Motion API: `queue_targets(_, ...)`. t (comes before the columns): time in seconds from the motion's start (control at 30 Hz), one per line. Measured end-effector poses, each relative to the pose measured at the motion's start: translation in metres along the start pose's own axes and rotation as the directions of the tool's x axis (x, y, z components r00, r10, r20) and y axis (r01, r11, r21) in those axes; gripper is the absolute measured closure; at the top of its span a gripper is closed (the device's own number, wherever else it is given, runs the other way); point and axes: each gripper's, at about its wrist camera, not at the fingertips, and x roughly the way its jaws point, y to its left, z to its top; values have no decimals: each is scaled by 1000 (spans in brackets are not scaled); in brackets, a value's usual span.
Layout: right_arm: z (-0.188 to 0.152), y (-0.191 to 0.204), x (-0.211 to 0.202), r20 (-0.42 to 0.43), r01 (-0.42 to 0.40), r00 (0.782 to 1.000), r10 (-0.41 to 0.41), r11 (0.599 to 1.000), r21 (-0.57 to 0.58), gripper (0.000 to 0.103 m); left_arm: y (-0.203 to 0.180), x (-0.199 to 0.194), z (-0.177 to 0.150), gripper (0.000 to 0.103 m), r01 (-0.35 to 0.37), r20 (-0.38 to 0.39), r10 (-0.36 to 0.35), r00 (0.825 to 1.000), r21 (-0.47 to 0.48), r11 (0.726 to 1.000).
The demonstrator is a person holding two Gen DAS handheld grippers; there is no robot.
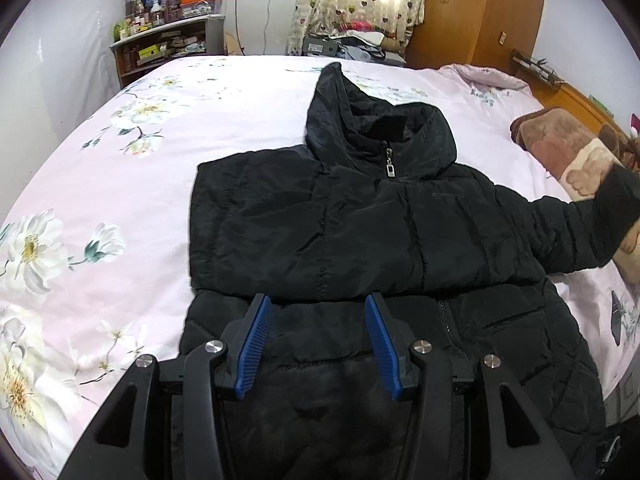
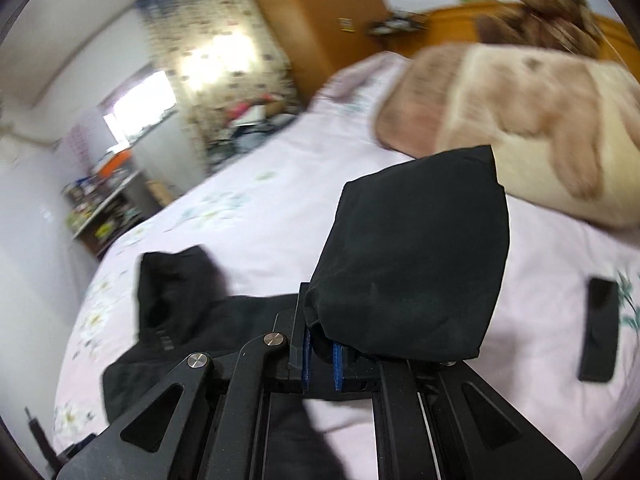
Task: Fold large clothes
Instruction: 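Grasp the other sleeve cuff with the right tool and lift it, then fold the held sleeve across the jacket body toward the left tool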
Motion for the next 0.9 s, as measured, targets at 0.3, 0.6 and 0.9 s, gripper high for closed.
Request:
queue_targets(0.3,-16,131,31,-91,-184,981,169,964,-190,96,32,-12,-9,52,5,15,-4,1000,-76,997)
queue_targets(0.6,-104,222,107,-346,-339,909,233,897,-285,95,58,-11,-16,52,-4,9,5,1000,-123,992)
queue_targets(0.9,-169,227,159,-531,-417,813,237,874,-249,51,71,-8,-17,52,-4,6,4,1000,-142,990)
